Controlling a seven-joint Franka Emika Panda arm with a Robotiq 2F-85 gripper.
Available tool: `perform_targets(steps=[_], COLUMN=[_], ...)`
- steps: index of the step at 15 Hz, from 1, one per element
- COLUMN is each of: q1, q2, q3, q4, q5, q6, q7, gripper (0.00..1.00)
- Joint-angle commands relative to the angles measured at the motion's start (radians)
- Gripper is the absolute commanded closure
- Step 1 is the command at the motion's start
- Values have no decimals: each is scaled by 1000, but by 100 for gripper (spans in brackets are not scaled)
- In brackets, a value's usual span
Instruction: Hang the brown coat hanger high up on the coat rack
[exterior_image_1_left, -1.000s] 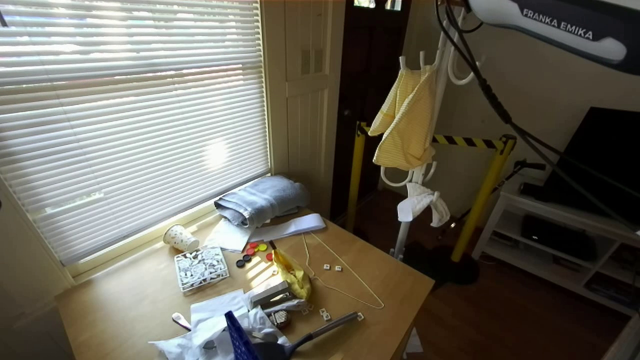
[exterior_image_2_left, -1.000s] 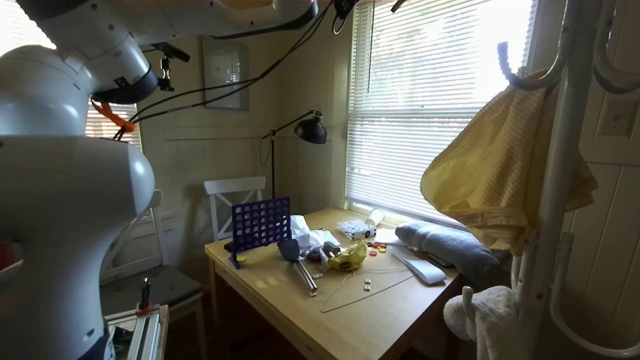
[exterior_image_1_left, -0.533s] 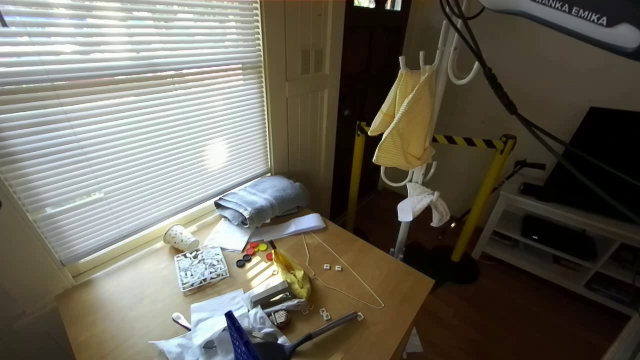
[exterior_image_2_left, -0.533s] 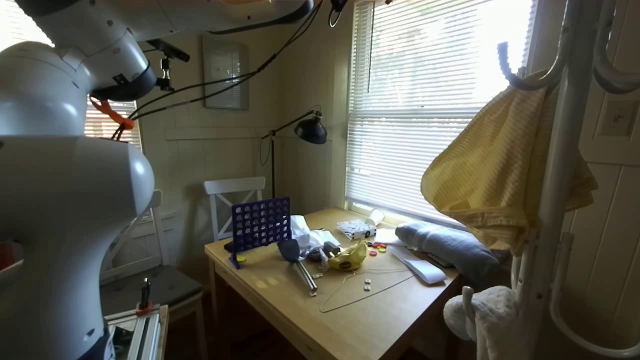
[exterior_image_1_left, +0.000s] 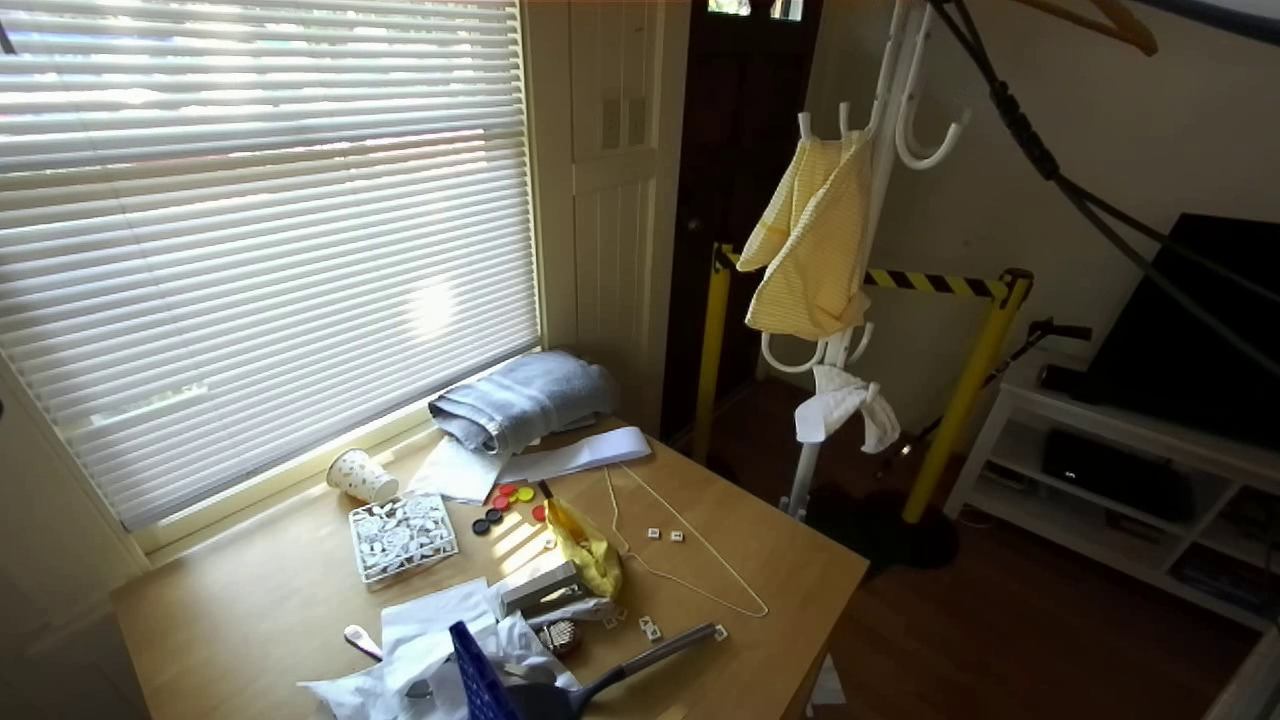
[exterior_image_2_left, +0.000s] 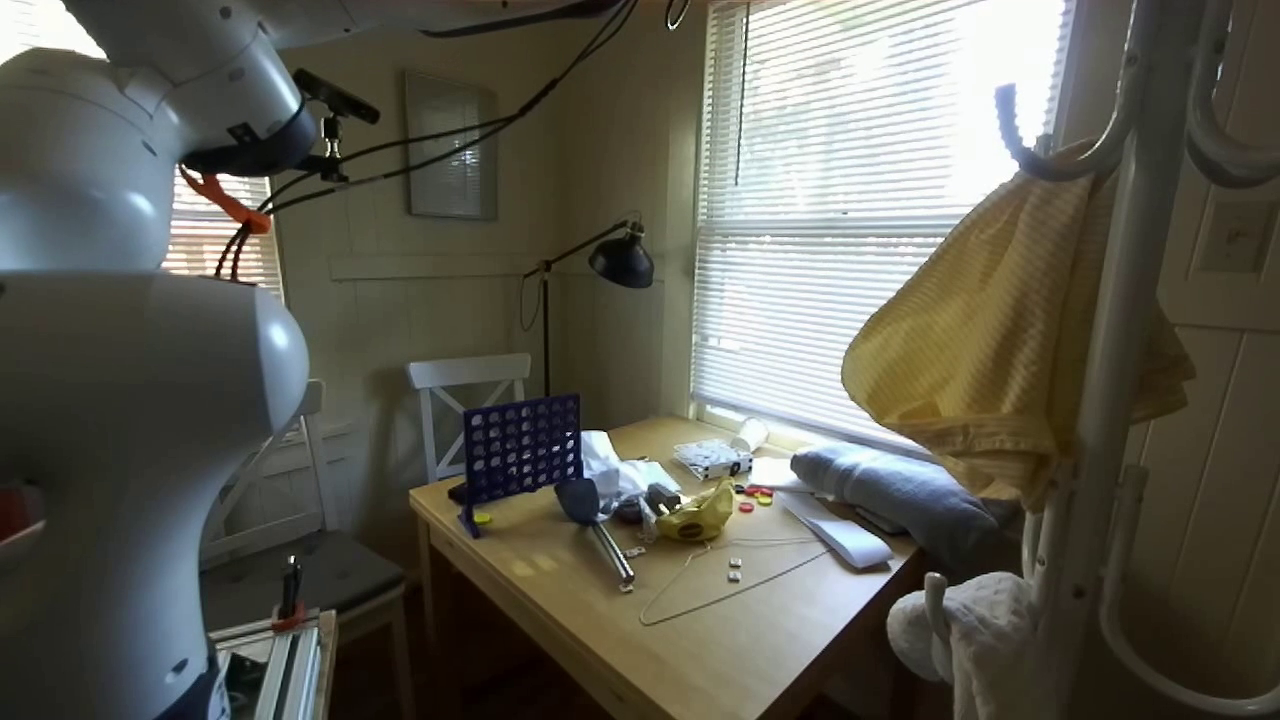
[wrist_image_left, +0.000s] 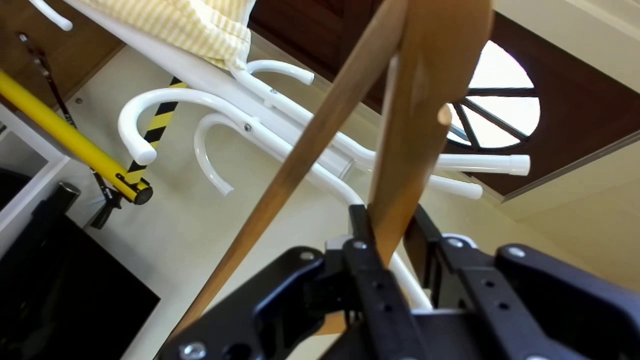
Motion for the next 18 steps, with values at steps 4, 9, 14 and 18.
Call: perform_targets(steps=[4, 9, 14, 18], q1=[-49, -66, -75, -65], q2=[-92, -117, -112, -95], q3=[55, 91, 93, 88], q4=[126, 144, 143, 128], q5=[11, 3, -8, -18], q6=[-75, -125, -176, -176], q7=[9, 26, 47, 47], gripper=[94, 94, 39, 11])
